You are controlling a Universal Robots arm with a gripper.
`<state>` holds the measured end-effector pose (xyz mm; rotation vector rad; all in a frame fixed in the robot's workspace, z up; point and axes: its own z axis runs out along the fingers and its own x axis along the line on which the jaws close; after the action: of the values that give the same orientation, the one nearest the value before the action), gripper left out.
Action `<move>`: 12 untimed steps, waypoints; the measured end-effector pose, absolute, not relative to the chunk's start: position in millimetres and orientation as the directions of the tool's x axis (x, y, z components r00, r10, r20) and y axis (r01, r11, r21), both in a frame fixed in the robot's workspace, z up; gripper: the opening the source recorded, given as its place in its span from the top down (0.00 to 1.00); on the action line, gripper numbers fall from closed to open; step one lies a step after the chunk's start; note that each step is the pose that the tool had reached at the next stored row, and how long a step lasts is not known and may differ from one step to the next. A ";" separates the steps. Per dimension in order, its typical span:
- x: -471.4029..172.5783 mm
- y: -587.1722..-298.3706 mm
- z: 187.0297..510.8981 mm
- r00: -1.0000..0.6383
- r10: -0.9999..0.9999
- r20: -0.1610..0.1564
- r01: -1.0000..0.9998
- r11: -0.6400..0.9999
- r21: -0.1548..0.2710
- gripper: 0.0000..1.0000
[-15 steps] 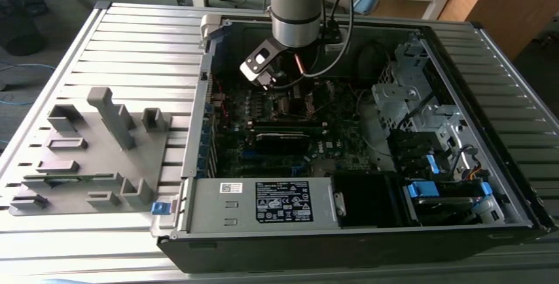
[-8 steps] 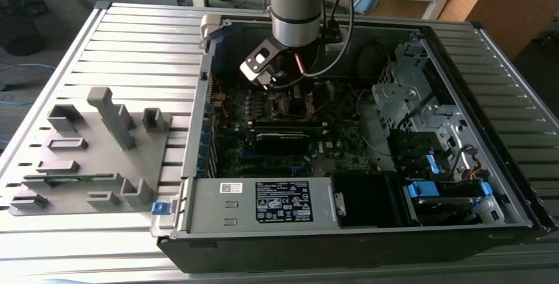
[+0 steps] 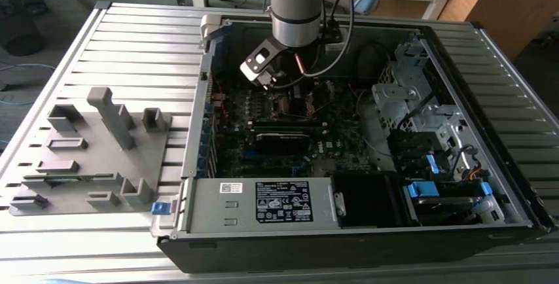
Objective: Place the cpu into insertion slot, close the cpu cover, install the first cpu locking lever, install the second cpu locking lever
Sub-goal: 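Place the cpu into insertion slot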
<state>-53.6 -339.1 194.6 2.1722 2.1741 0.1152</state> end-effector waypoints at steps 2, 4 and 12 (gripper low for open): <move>-53.5 -339.1 194.5 -0.003 1.000 0.006 0.995 0.002 0.100 0.46; -53.5 -339.1 194.3 -0.004 1.000 0.006 0.995 0.003 0.100 0.46; -52.6 -339.1 194.2 -0.007 1.000 0.006 0.995 0.007 0.100 0.46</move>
<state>-52.6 -339.1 194.2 2.1659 2.1808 0.1156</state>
